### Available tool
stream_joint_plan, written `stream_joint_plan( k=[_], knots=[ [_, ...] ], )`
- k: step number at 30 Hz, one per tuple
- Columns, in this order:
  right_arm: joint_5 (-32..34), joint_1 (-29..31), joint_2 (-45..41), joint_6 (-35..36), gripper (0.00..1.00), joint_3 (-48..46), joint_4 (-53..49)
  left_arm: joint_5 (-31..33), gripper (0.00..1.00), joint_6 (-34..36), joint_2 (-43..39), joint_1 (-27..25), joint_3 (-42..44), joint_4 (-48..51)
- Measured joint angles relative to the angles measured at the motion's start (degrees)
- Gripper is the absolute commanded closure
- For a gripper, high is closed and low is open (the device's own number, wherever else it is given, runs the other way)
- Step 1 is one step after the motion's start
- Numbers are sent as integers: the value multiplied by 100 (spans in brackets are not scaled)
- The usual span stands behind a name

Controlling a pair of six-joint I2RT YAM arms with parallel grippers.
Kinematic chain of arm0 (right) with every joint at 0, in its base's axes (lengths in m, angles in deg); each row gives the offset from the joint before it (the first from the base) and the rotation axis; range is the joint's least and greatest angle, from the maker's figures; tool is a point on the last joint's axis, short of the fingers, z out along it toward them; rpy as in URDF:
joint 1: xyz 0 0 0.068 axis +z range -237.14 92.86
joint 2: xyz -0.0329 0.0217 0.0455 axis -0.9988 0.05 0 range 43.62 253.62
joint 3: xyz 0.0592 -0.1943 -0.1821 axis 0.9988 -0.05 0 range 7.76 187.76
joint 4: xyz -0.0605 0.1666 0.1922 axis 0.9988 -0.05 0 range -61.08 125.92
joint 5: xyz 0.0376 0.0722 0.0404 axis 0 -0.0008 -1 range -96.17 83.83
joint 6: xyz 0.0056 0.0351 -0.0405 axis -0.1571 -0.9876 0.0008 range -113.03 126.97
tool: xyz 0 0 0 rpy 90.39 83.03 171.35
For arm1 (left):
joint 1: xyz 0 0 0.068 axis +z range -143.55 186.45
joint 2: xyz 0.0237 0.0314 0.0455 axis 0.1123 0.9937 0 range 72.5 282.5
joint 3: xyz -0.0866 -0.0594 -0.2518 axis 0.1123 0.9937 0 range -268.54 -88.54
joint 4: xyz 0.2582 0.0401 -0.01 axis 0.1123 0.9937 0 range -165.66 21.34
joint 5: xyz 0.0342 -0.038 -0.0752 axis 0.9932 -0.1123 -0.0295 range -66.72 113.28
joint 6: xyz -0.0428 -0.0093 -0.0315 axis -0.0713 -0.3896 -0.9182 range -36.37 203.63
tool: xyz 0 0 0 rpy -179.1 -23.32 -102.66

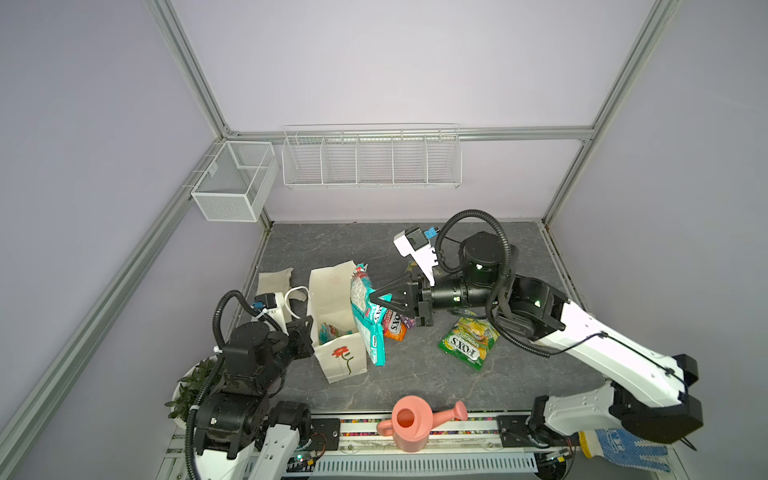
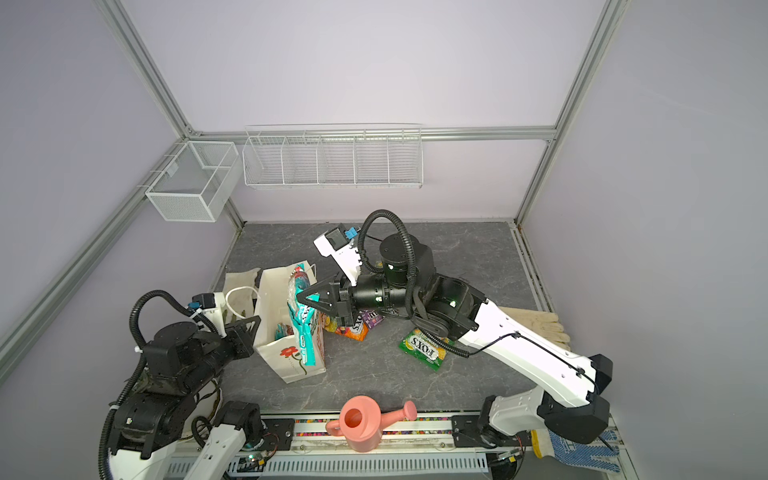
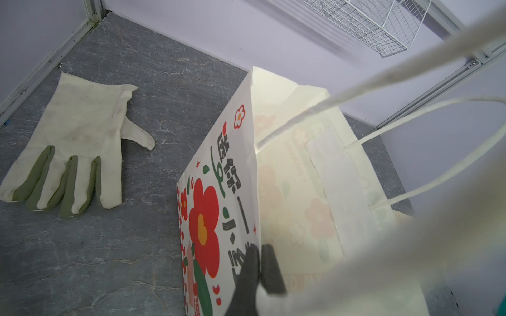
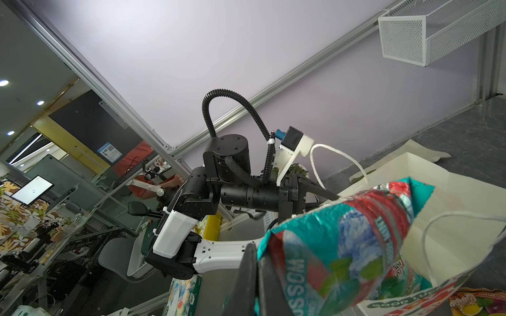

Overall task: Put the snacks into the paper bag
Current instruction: 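Lower the teal bag into the paper bag's opening with the right gripper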

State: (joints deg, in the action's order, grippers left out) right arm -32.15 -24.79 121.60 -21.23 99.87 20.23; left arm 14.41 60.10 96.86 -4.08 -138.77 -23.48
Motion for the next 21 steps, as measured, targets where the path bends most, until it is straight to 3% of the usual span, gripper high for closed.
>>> stream_joint_plan(
  k=[21],
  knots=[
    [-68, 4, 758, 17, 93, 551, -44, 0, 100, 0, -22, 0, 0, 4]
  ],
)
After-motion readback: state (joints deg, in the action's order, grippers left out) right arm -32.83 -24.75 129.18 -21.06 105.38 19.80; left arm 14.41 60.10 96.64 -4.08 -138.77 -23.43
